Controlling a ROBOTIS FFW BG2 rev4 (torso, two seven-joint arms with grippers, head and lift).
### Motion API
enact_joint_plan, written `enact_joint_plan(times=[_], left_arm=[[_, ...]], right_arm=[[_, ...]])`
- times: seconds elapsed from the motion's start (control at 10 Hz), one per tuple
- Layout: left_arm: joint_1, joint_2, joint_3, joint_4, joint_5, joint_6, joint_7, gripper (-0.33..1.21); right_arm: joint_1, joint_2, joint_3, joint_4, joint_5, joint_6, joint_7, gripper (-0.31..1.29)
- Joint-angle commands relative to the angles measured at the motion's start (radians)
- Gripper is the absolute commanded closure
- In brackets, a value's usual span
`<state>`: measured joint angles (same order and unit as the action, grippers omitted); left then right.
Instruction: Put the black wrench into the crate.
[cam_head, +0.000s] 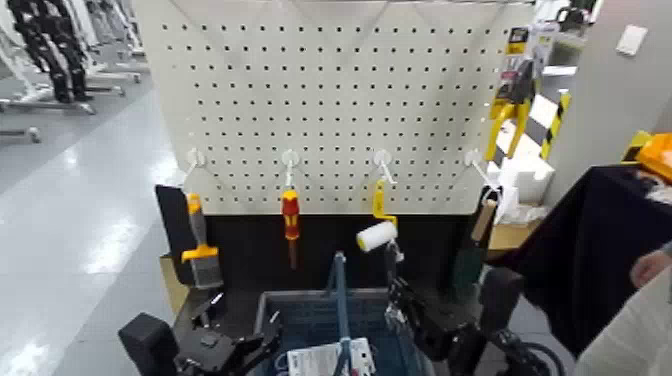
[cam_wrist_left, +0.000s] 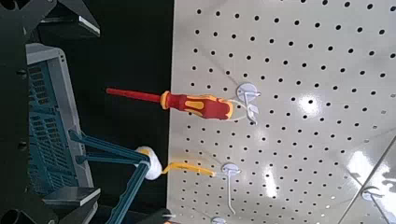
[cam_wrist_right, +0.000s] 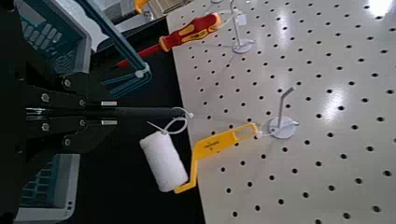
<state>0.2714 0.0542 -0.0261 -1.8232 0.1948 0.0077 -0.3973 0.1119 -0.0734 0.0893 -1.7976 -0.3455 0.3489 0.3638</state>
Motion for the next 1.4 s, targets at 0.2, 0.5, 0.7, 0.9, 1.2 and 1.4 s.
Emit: enact_joint_plan(times=[0.2,0.5,0.7,0.9,1.2,1.4], left_arm=[[-0.001,0.001,0.0,-0.001,0.0,0.002,-0.002,0.11],[-0.001,0.001,0.0,0.001,0.0,0.002,-0.002,0.11],[-0.001,0.001,0.0,0.001,0.0,0.003,-0.003,0.11],[-0.001,0.003,0.0,-0.001,0.0,0.005,-0.003,0.11],[-0.001,0.003,0.0,-0.001,0.0,0.006,-0.003,0.11],[-0.001,0.003,-0.001,-0.001,0.0,0.006,-0.003,0.11]], right_arm=[[0.003,0.0,0.0,0.018,0.037,0.068,0.006,1.14],[0.006,0.003,0.001,0.04,0.042,0.078,0.012,1.14],[0.009,0.001,0.0,0.04,0.048,0.093,0.012,1.14],[0.009,0.009,-0.016,0.035,0.037,0.131,0.01,0.91],[0.009,0.007,-0.016,0.034,0.037,0.105,0.02,0.05],[0.009,0.007,-0.016,0.029,0.037,0.099,0.024,0.06]])
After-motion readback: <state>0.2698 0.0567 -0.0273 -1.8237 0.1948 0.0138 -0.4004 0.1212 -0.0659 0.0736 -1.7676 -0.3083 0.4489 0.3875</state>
